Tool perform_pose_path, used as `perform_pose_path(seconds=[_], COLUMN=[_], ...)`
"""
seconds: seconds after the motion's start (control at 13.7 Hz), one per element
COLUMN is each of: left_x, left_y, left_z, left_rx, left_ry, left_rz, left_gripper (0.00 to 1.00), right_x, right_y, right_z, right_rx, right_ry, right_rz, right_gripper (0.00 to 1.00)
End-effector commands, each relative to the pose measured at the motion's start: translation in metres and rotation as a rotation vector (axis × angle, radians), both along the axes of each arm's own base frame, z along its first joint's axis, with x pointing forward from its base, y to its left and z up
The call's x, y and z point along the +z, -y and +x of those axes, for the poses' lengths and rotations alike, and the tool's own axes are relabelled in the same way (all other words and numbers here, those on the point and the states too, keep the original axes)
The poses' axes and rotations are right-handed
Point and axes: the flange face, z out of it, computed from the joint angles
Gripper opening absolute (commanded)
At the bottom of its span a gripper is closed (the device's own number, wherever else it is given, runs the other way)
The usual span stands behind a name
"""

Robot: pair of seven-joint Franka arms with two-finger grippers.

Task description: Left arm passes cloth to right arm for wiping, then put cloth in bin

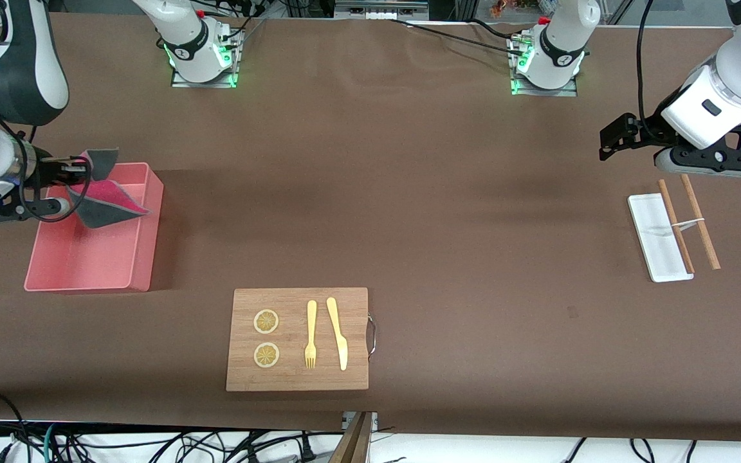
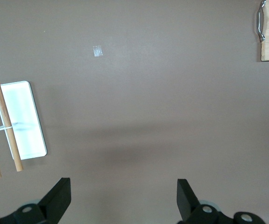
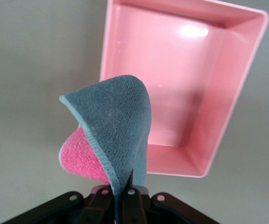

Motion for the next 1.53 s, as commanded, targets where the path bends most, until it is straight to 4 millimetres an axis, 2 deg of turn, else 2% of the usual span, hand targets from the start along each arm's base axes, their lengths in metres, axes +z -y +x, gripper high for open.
perform_pose_path(seconds=[0.0,0.15,0.29,0.36,0.51,0.58,0.73,0.8,1.02,1.09,1.31,1.46], left_x=[0.003,0.003,0.002,0.003,0.003,0.002,0.002,0.002,0.002,0.002,0.002,0.002], left_y=[-0.002,-0.002,-0.003,-0.003,-0.003,-0.003,-0.003,-0.003,-0.003,-0.003,-0.004,-0.004], left_z=[0.000,0.000,0.000,-0.001,-0.001,-0.001,-0.002,-0.002,-0.002,-0.002,-0.002,-0.002], left_rx=[-0.022,-0.022,-0.022,-0.022,-0.022,-0.023,-0.023,-0.023,-0.023,-0.021,-0.020,-0.020], left_ry=[-0.001,-0.001,-0.004,-0.004,-0.008,-0.010,-0.011,-0.011,-0.013,-0.013,-0.014,-0.014], left_rz=[0.006,0.006,0.007,0.007,0.007,0.007,0.008,0.008,0.008,0.008,0.008,0.008], left_gripper=[1.00,1.00,1.00,1.00,1.00,1.00,1.00,1.00,1.00,1.00,1.00,1.00], right_x=[-0.008,-0.031,-0.056,-0.063,-0.069,-0.069,-0.069,-0.070,-0.056,-0.048,-0.011,0.015], right_y=[0.030,0.043,0.045,0.045,0.044,0.044,0.042,0.042,0.037,0.030,-0.026,-0.059], right_z=[0.005,0.012,0.016,0.015,0.014,0.014,0.015,0.015,0.020,0.023,0.021,0.023], right_rx=[0.033,0.041,0.040,0.039,0.029,0.027,0.033,0.032,0.043,0.057,0.119,0.054], right_ry=[0.022,0.029,0.028,0.031,0.026,0.023,0.027,0.028,0.058,0.071,0.098,0.104], right_rz=[-0.007,0.000,0.014,0.016,0.019,0.020,0.026,0.031,0.031,0.033,0.041,0.044], right_gripper=[0.00,0.00,0.00,0.00,0.09,0.25,0.77,0.99,0.99,0.99,0.99,0.99])
